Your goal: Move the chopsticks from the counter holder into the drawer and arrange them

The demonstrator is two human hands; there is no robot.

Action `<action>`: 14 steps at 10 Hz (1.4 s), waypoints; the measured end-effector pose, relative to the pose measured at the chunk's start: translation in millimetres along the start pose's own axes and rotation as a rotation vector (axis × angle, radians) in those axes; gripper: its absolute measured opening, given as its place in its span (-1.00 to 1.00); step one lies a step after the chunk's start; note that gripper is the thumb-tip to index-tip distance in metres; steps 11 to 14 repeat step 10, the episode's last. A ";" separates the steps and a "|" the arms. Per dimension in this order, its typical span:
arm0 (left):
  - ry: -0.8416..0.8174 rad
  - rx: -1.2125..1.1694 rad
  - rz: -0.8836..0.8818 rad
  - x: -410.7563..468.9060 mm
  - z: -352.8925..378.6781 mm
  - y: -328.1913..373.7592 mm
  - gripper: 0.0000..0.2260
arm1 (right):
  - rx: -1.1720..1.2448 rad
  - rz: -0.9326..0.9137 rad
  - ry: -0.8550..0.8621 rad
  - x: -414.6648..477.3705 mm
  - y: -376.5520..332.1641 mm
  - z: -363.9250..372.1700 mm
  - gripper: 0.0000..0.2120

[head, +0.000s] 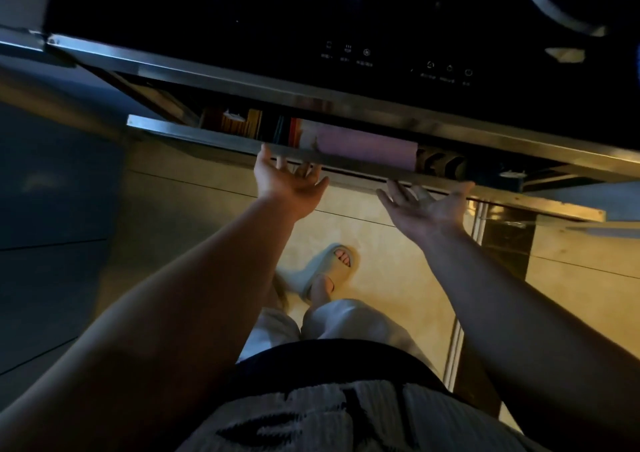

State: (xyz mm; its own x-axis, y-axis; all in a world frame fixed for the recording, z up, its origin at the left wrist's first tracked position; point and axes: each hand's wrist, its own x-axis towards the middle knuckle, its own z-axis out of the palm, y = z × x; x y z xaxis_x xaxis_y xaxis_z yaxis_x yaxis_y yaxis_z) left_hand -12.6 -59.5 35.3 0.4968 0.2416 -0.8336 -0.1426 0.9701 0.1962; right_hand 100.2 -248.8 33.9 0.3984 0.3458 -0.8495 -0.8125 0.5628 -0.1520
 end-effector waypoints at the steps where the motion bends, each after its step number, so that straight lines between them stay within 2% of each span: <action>1: 0.004 -0.031 0.009 11.4 7.1 2.7 -0.50 | 0.005 -0.011 0.005 9.4 -7.0 7.0 -0.09; 5: -0.019 -0.093 0.065 38.3 40.1 11.1 -0.56 | 0.082 -0.011 -0.040 36.0 -29.3 36.9 -0.24; 7: -0.043 -0.012 0.032 43.3 29.9 9.4 -0.49 | 0.036 -0.017 -0.034 38.1 -27.3 33.9 -0.26; 8: -0.065 0.117 -0.023 34.1 22.1 3.8 -0.45 | -0.087 -0.002 -0.007 28.2 -24.2 31.0 -0.27; 9: 0.009 0.476 -0.033 20.7 16.0 -5.8 -0.44 | -0.347 0.031 0.006 12.6 -17.4 22.9 -0.38; 10: 0.174 1.055 0.114 8.1 4.3 -14.6 -0.46 | -0.762 -0.021 0.063 -7.1 -4.5 17.4 -0.47; 14: 0.174 1.055 0.114 8.1 4.3 -14.6 -0.46 | -0.762 -0.021 0.063 -7.1 -4.5 17.4 -0.47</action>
